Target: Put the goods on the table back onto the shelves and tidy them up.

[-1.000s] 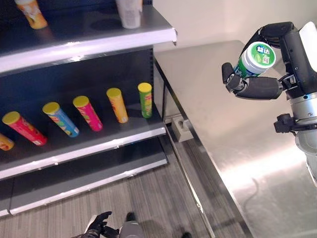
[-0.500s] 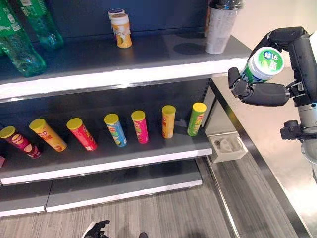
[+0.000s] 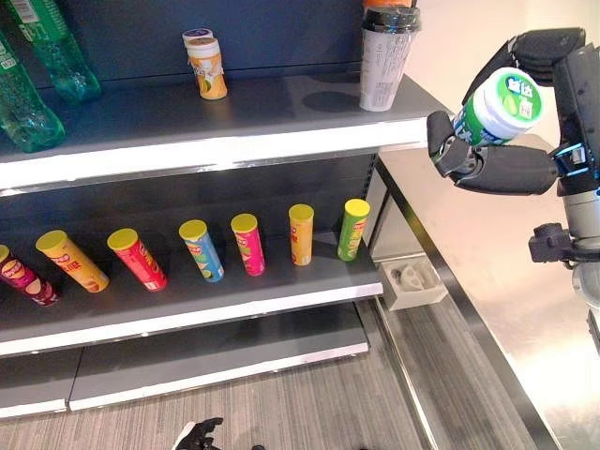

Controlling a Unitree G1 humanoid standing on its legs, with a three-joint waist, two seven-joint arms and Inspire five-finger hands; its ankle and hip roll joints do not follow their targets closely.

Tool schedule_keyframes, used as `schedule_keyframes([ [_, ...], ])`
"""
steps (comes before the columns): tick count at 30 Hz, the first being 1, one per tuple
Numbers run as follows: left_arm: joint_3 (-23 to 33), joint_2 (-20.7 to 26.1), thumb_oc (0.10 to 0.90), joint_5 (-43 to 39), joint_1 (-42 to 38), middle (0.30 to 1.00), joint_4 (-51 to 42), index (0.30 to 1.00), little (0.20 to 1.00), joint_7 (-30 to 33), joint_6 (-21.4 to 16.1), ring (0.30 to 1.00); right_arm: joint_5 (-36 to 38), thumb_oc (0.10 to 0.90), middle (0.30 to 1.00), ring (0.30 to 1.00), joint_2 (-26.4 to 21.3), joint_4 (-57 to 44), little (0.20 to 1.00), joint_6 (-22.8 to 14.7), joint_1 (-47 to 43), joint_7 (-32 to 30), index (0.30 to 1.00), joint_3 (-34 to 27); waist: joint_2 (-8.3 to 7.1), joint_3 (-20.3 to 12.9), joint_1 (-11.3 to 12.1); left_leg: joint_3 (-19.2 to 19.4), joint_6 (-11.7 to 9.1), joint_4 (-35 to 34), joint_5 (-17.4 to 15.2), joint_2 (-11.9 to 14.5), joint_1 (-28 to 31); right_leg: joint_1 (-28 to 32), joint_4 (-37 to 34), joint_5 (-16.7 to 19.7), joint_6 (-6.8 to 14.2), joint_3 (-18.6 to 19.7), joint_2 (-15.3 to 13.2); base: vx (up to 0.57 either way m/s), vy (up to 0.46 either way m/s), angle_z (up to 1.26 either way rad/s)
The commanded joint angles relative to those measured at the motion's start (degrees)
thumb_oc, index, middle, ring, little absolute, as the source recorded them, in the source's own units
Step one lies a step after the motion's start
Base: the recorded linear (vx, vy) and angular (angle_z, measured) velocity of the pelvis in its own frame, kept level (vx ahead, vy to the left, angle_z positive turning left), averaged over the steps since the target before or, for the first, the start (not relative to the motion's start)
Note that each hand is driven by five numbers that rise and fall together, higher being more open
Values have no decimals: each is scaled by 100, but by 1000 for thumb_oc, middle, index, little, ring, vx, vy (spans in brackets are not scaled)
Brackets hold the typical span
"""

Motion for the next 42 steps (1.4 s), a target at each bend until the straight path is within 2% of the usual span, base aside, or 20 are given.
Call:
schedule_keyframes([
  [1, -105, 421, 800, -83, 2, 900, 39, 900, 900, 16, -99, 900, 441, 400, 300, 300, 200, -423, 300, -205, -1208, 190, 300, 606, -462, -496, 381, 236, 61, 151, -486, -228, -51, -305, 312, -114, 279, -1, -490, 41, -38, 25],
  [2, -87, 405, 800, -81, 6, 900, 41, 900, 900, 19, -101, 900, 439, 400, 300, 300, 198, -403, 300, -206, -1252, 186, 300, 650, -451, -493, 350, 224, 60, 153, -488, -228, -51, -292, 301, -111, 279, -15, -488, 52, -37, 25],
  [4, -117, 371, 800, -88, 60, 900, 195, 900, 900, 74, -62, 900, 543, 400, 300, 300, 196, -112, 300, -133, -1883, 283, 300, 1369, -498, -549, 501, 176, 37, 168, -485, -230, -53, -196, 301, -133, 265, -166, -526, 52, -16, 25],
  [6, -104, 356, 800, -88, 59, 900, 197, 900, 900, 75, -63, 900, 545, 400, 300, 300, 192, -83, 300, -142, -1930, 278, 300, 1410, -488, -545, 480, 171, 37, 169, -485, -231, -54, -193, 301, -135, 265, -173, -527, 19, -4, 37],
  [9, -71, 416, 800, -144, 112, 900, 313, 900, 900, 178, -33, 900, 644, 400, 300, 300, 136, 452, 300, -19, -2678, 227, 300, 2087, -553, -567, 688, 60, 38, 184, -479, -253, -90, -146, 365, -154, 263, -363, -597, 25, -8, 34],
  [10, -61, 403, 800, -145, 111, 900, 313, 900, 900, 179, -33, 900, 646, 400, 300, 300, 137, 479, 300, -27, -2721, 221, 300, 2125, -545, -562, 670, 53, 38, 185, -478, -256, -91, -143, 367, -156, 265, -370, -600, 57, 9, 51],
  [12, -77, 451, 800, -199, 159, 900, 395, 900, 900, 260, -10, 900, 628, 400, 300, 300, 73, 1184, 300, 67, -3578, 96, 300, 2775, -615, -584, 904, -98, 54, 156, -463, -320, -114, -78, 433, -142, 285, -621, -697, 73, 17, 42],
  [19, -195, 532, 800, -282, 141, 900, 466, 900, 900, 316, -19, 900, 778, 400, 300, 300, 218, 2658, 300, 231, -4443, -91, 300, 3436, -679, -558, 1130, -275, 88, 139, -439, -398, -190, -54, 486, -93, 317, -846, -794, 25, 11, 25],
  [21, -249, 565, 800, -310, 112, 900, 472, 900, 900, 346, -6, 900, 816, 400, 300, 300, 290, 3203, 300, 313, -4553, -167, 300, 3523, -710, -545, 1206, -344, 97, 134, -428, -412, -236, -52, 496, -86, 318, -930, -804, 32, 14, 7],
  [29, -299, 592, 800, -336, 101, 900, 496, 900, 900, 346, -4, 900, 702, 400, 300, 300, 336, 4008, 300, 428, -4705, -269, 300, 3651, -772, -475, 1302, -438, 100, 100, -405, -407, -299, -58, 485, -90, 307, -1039, -792, 25, -6, 12],
  [39, -298, 572, 800, -388, 100, 900, 561, 900, 900, 391, 11, 900, 710, 400, 300, 300, 468, 4311, 300, 449, -4937, -273, 300, 3836, -823, -459, 1246, -420, 112, 109, -455, -385, -277, -81, 510, -151, 279, -963, -740, 11, -4, 1],
  [40, -299, 566, 800, -381, 108, 900, 566, 900, 900, 390, 13, 900, 716, 502, 453, 453, 470, 4312, 453, 440, -4938, -283, 453, 3827, -824, -459, 1241, -413, 111, 108, -462, -379, -269, -83, 509, -151, 277, -953, -739, 0, 0, 0],
  [42, -311, 552, 800, -366, 125, 900, 558, 900, 900, 368, 17, 900, 822, 800, 900, 900, 496, 4250, 900, 403, -4914, -308, 900, 3745, -809, -458, 1219, -391, 116, 114, -480, -374, -239, -79, 506, -156, 275, -925, -738, 0, 0, 0],
])
